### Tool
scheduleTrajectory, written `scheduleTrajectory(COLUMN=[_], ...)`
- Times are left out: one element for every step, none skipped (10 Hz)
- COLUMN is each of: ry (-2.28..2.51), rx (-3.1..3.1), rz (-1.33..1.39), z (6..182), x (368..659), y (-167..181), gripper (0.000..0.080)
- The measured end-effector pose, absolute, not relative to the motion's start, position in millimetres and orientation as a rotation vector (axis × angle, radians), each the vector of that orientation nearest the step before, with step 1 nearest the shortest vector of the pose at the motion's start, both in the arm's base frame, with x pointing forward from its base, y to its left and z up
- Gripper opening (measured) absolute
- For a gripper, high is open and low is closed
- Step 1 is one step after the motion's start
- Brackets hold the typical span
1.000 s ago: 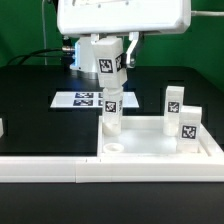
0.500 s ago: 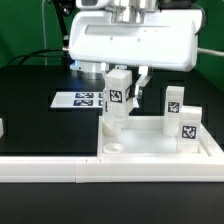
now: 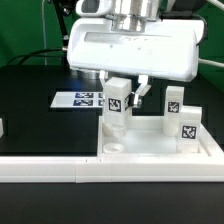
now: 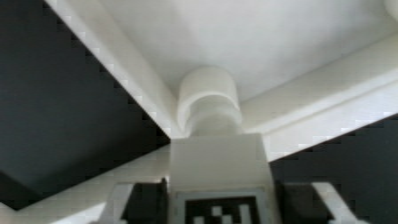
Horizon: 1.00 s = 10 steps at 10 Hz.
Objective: Assemble square table
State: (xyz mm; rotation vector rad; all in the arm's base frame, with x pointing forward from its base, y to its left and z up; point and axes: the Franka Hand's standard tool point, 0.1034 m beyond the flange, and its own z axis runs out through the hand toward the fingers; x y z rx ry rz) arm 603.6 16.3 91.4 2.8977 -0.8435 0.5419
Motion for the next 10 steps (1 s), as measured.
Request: scheduleTrajectory(ry=[-0.907, -0.848, -0.854, -0.853, -0.836, -0.821, -0.805, -0.815, -0.811, -0.808], rx=[2.867, 2.864, 2.866, 2.867, 2.869, 2.870, 2.870, 2.867, 2.868, 2.868], rz=[0.602, 0.614, 0.622, 0.626, 0.620, 0.617, 0.612, 0.605, 0.600, 0.596], z=[87.0, 88.3, 92.0, 91.6, 90.1, 90.0, 88.8, 85.6, 83.2, 81.1], x=[609.8, 611.8, 613.3, 612.9, 611.5, 611.4, 610.0, 607.6, 606.6, 605.7], y=[24.6, 23.5, 17.1, 14.5, 12.1, 9.7, 6.1, 5.5, 6.8, 7.1], gripper=[0.0287, 0.0287, 0.0287, 0.0287, 0.0287, 0.0287, 0.0287, 0.0287, 0.0287, 0.0287])
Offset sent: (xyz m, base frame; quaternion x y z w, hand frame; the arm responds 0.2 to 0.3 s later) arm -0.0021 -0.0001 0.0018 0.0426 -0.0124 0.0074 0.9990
